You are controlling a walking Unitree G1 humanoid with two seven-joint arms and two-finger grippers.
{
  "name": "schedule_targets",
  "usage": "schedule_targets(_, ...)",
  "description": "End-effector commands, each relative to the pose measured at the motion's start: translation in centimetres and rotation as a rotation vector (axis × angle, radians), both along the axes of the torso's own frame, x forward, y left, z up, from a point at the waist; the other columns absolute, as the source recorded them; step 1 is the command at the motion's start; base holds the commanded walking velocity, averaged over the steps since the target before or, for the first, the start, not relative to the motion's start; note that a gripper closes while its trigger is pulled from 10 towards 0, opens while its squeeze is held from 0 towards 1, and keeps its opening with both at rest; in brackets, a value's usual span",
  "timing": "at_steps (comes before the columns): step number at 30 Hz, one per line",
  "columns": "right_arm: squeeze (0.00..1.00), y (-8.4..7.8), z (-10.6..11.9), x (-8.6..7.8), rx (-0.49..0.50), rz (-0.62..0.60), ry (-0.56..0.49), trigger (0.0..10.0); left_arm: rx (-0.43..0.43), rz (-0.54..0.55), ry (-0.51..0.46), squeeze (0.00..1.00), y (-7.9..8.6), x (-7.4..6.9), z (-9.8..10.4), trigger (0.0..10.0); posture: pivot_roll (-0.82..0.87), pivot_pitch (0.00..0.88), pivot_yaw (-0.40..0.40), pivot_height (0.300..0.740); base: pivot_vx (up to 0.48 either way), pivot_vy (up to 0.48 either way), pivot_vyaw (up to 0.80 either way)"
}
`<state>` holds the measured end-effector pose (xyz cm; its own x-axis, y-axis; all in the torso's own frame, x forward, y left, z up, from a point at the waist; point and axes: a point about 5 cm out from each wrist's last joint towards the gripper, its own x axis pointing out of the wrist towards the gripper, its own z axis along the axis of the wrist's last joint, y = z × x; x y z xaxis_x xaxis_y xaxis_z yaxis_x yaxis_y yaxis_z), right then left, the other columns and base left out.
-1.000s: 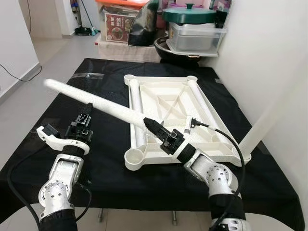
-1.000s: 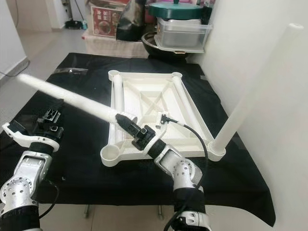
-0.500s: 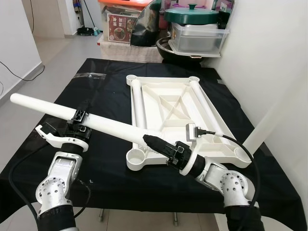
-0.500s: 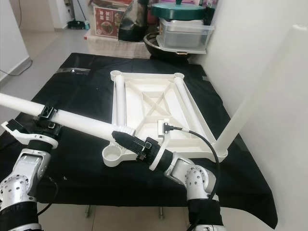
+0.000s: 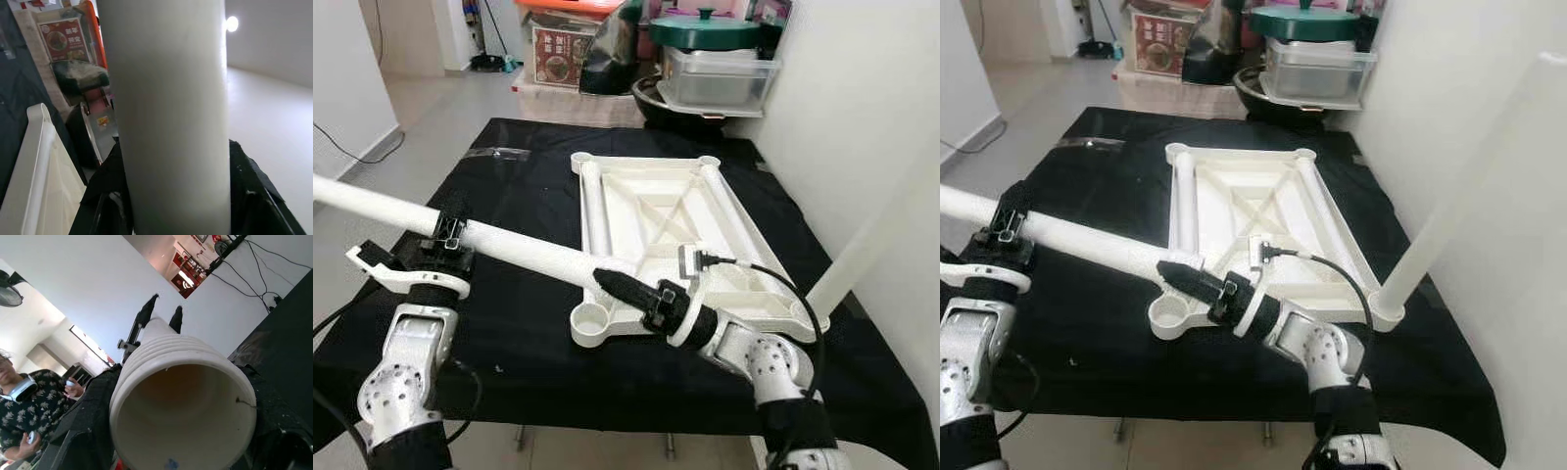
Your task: Building children table
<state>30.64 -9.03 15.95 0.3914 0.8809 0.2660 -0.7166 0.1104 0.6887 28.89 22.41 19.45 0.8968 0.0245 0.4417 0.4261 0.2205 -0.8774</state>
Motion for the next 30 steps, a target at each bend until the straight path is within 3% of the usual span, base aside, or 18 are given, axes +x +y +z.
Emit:
schedule_targets(1,0.0,-2.2,-1.8,1.2,-0.169,-0.182,0.064,0.0,0.072,-0.066,-0.091,0.0,-1.2,-0.6,2.0,0.0,0.09,0.0,-0.078,0.74,0.0,0.0,0.0)
schedule_targets(4,0.0,-2.4,-1.8,1.6,-0.19,-0.197,0.063,0.0,0.078,-0.068,-0.086,0.0,-1.2,-0.6,2.0,0.0,0.09,0.0,-0.078,0.74,0.0,0.0,0.0)
schedule_targets(5,0.0,-2.5,-1.9,1.9,-0.239,-0.208,0.064,10.0,0.098,-0.074,-0.065,0.0,-1.3,-0.5,2.0,0.0,0.09,0.0,-0.079,0.74,0.0,0.0,0.0)
schedule_targets(6,0.0,-2.5,-1.9,1.9,-0.239,-0.208,0.064,10.0,0.098,-0.074,-0.065,0.0,-1.3,-0.5,2.0,0.0,0.09,0.0,-0.079,0.74,0.0,0.0,0.0)
schedule_targets(7,0.22,-2.7,-1.8,2.2,-0.268,-0.231,0.053,10.0,0.122,-0.079,-0.044,0.0,-1.3,-0.4,2.0,10.0,0.09,0.0,-0.08,0.74,0.0,0.0,0.0)
schedule_targets(8,0.22,-2.8,-1.7,2.4,-0.285,-0.246,0.045,10.0,0.137,-0.082,-0.03,0.0,-1.4,-0.4,2.0,10.0,0.09,0.0,-0.08,0.74,0.0,0.0,0.0)
schedule_targets(9,1.0,-2.8,-1.4,2.4,-0.291,-0.246,0.016,10.0,0.143,-0.07,-0.028,0.0,-1.3,-0.3,2.1,10.0,0.09,0.0,-0.081,0.74,0.0,0.0,0.0)
schedule_targets(18,1.0,-3.2,-1.0,1.7,-0.299,-0.211,-0.042,10.0,0.106,-0.017,-0.018,0.0,-0.3,0.0,3.0,10.0,0.07,0.0,-0.074,0.74,0.0,0.0,0.0)
schedule_targets(21,1.0,-4.2,-1.5,1.1,-0.308,-0.196,-0.052,10.0,0.111,0.004,-0.021,0.0,0.3,0.0,3.5,10.0,0.07,0.0,-0.073,0.74,0.0,0.0,0.0)
schedule_targets(22,1.0,-5.1,-1.5,0.8,-0.347,-0.184,-0.107,10.0,0.129,0.009,-0.025,0.0,0.8,-0.1,3.8,10.0,0.07,0.0,-0.067,0.74,0.0,0.0,0.0)
schedule_targets(24,1.0,-5.5,-1.4,0.7,-0.373,-0.177,-0.14,10.0,0.14,0.009,-0.025,0.0,1.0,-0.1,3.9,10.0,0.07,0.0,-0.067,0.74,0.0,0.0,0.0)
schedule_targets(25,0.69,-5.8,-1.2,0.8,-0.426,-0.172,-0.195,10.0,0.154,0.006,-0.02,0.0,1.1,0.1,3.9,10.0,0.06,0.0,-0.063,0.74,0.0,0.0,0.0)
schedule_targets(27,0.69,-5.8,-1.2,0.8,-0.426,-0.172,-0.195,10.0,0.154,0.006,-0.02,0.0,1.1,0.1,3.9,10.0,0.06,0.0,-0.063,0.74,0.0,0.0,0.0)
schedule_targets(28,0.0,-6.3,-0.7,1.1,-0.505,-0.169,-0.275,10.0,0.163,-0.002,-0.006,0.0,1.0,0.3,3.6,10.0,0.06,0.0,-0.059,0.74,0.0,0.0,0.0)
schedule_targets(29,0.0,-7.3,1.2,2.0,-0.638,-0.169,-0.438,10.0,0.183,-0.029,0.015,0.0,0.3,0.7,3.1,10.0,0.05,0.0,-0.051,0.74,0.0,0.0,0.0)
schedule_targets(30,0.0,-7.3,1.2,2.0,-0.638,-0.169,-0.438,10.0,0.183,-0.029,0.015,0.0,0.3,0.7,3.1,10.0,0.05,0.0,-0.051,0.74,0.0,0.0,0.0)
